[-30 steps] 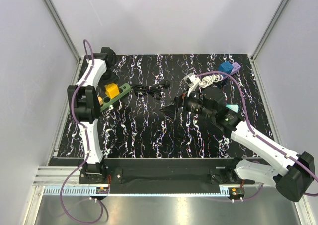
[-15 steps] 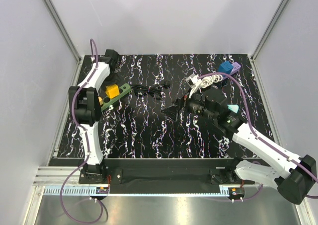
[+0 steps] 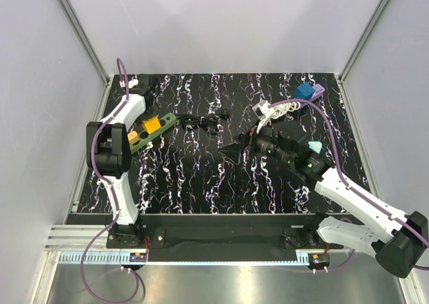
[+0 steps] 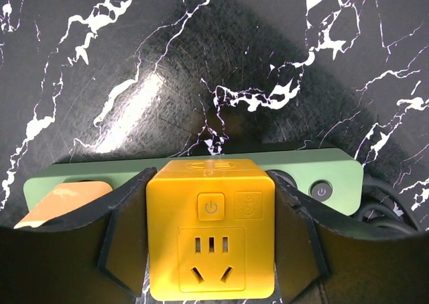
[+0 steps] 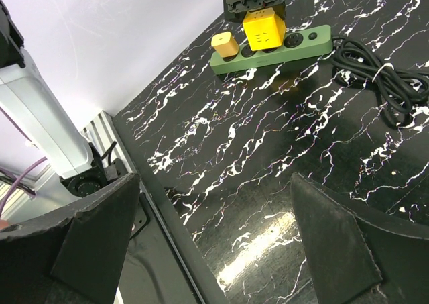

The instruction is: Insert the plug

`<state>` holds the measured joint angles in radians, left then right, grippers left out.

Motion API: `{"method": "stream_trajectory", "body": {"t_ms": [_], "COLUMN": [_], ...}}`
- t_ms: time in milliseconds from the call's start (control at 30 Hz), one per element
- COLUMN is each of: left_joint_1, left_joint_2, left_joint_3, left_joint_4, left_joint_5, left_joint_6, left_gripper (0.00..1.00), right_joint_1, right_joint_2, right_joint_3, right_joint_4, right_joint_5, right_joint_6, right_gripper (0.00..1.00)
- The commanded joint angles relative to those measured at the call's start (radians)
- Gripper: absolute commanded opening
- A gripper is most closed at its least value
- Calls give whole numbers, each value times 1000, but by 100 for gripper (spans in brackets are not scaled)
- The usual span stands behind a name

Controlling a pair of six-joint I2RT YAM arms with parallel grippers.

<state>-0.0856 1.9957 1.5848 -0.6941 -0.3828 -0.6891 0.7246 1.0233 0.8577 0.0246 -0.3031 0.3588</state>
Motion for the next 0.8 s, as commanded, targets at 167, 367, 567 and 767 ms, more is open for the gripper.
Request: {"method": "stream_trajectory", "body": {"t_ms": [167, 367, 567, 767], "left_joint_1": [-71, -88, -115, -123], "left_joint_2": [52, 40, 26, 2], "left_joint_3": [-105, -149, -167, -186], "left_joint_4": [-120, -108, -108, -108], "left_joint_5": [42, 9, 12, 10], "left_joint_6": [-12, -32, -33, -32], "left_gripper": [0, 0, 0, 0], "right_joint_1": [-1, -1, -1, -2], "right_joint_2": [-5, -41, -52, -68], "right_joint_3": [3, -14, -20, -23], "right_joint_4": [29, 23, 20, 11], "right_joint_5": [25, 30, 41, 39], "right_joint_6": [-4, -6, -11, -12], "right_gripper": [100, 100, 100, 100]}}
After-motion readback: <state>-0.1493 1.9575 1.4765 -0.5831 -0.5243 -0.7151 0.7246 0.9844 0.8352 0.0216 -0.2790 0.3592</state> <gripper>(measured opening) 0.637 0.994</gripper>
